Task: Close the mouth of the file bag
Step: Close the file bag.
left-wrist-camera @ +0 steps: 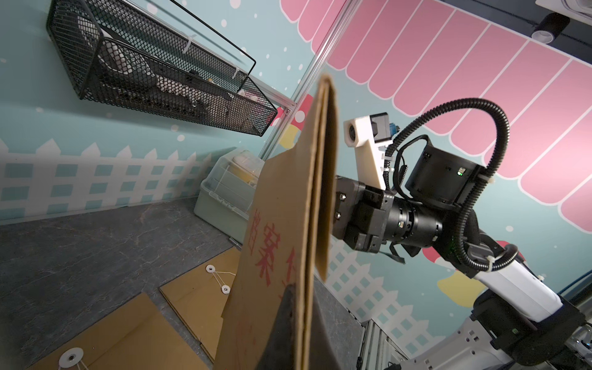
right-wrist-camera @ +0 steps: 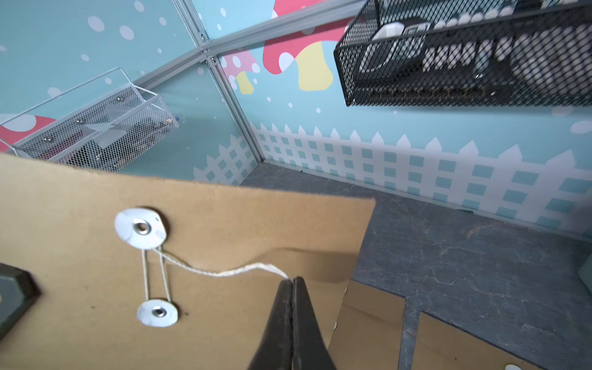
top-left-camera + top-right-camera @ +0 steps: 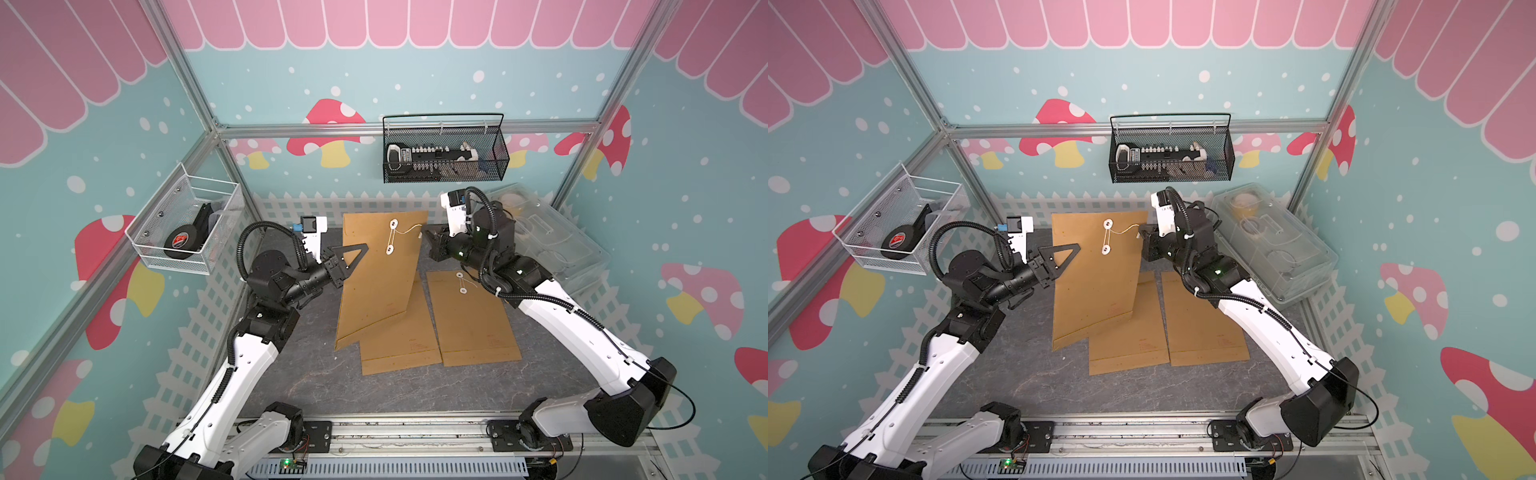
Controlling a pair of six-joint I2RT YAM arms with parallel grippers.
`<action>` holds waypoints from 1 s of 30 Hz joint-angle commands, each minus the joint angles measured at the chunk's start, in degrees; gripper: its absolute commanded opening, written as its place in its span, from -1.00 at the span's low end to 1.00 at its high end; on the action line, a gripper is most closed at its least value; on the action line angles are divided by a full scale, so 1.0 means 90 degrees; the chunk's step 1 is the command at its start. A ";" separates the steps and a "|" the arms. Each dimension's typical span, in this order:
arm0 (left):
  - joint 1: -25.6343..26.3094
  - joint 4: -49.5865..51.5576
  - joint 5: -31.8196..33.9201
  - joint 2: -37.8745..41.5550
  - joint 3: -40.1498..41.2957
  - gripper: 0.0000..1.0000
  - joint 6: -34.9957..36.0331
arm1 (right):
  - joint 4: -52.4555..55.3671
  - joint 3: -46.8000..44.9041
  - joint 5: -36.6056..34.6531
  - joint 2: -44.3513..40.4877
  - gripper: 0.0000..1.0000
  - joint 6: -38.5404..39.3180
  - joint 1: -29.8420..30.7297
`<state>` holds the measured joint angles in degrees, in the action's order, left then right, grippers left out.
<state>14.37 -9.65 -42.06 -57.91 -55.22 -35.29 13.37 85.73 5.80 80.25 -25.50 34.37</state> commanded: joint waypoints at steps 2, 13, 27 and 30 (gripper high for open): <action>0.0001 0.0023 -0.0330 0.0072 -0.0008 -1.00 0.0195 | 0.0541 0.0558 -0.0193 0.0209 -1.00 0.0193 -0.0103; 0.0093 0.0319 -0.0425 -0.0040 0.0143 -1.00 0.0526 | 0.1212 0.1599 -0.0009 0.0754 -1.00 0.0189 -0.0151; 0.0091 0.0472 -0.0163 -0.0144 0.0274 -1.00 0.0796 | 0.2018 0.2807 0.0752 0.1347 -1.00 0.0138 -0.0021; 0.0094 0.0486 -0.0113 -0.0147 0.0276 -1.00 0.0824 | 0.2126 0.3004 0.0904 0.1463 -1.00 0.0128 0.0076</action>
<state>15.05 -5.37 -43.92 -59.16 -53.06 -29.50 30.33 110.78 11.66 92.18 -24.05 34.20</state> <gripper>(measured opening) 0.048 0.047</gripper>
